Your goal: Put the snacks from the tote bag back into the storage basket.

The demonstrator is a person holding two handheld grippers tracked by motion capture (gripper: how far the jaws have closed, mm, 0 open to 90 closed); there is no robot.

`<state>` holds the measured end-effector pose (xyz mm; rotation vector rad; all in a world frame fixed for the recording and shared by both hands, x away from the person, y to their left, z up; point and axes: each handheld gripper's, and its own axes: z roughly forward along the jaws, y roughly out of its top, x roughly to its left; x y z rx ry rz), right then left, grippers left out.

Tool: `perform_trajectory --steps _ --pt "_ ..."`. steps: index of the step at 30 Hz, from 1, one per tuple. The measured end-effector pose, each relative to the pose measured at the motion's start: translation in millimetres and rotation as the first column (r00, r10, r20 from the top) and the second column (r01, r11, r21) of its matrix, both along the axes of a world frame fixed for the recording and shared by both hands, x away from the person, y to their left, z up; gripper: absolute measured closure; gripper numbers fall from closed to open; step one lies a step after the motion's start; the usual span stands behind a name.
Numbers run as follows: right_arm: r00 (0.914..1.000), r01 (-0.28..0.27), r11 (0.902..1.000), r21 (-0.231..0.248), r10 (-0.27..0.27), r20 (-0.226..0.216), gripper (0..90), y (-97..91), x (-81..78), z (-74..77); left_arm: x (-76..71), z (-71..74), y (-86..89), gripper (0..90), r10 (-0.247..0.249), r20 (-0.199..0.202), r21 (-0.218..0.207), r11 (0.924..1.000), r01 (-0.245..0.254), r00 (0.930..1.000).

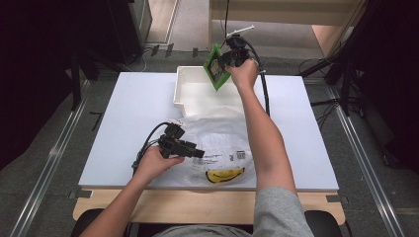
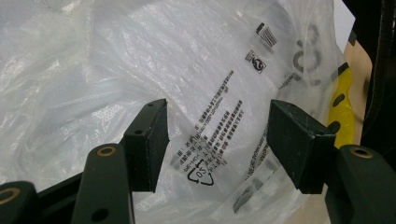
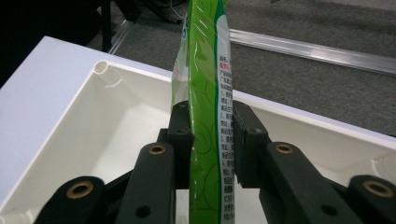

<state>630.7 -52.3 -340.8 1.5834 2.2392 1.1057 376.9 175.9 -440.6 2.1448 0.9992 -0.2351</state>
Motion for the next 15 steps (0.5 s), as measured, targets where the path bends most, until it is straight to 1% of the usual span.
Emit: perform_trajectory --steps 1,8,11,13,15 --pt "1.0000 -0.003 1.0000 -0.002 0.003 0.005 74.0 0.2 -0.2 -1.0 0.0 -0.2 -0.2 39.9 0.002 -0.001 0.000 1.0000 -0.002 1.0000" --pt "1.0000 -0.006 1.0000 0.002 0.006 0.002 73.9 1.4 -3.8 -11.1 0.3 -1.0 -0.5 39.9 0.002 -0.002 0.004 1.0000 -0.002 1.0000" --pt "0.9999 -0.011 0.9999 -0.004 0.011 -0.005 73.9 1.7 -5.2 -14.5 0.4 -0.9 -0.3 39.8 -0.002 -0.001 0.006 1.0000 0.002 1.0000" --pt "0.9999 -0.016 0.9999 -0.006 0.016 0.004 73.8 1.4 -6.2 -16.9 0.3 -1.2 -0.8 39.9 -0.002 -0.001 0.004 1.0000 0.002 1.0000" --pt "0.9999 -0.014 0.9999 -0.002 0.014 -0.004 73.7 1.2 -6.9 -19.4 0.4 -1.3 -1.2 39.8 -0.004 -0.002 0.008 1.0000 0.005 1.0000"
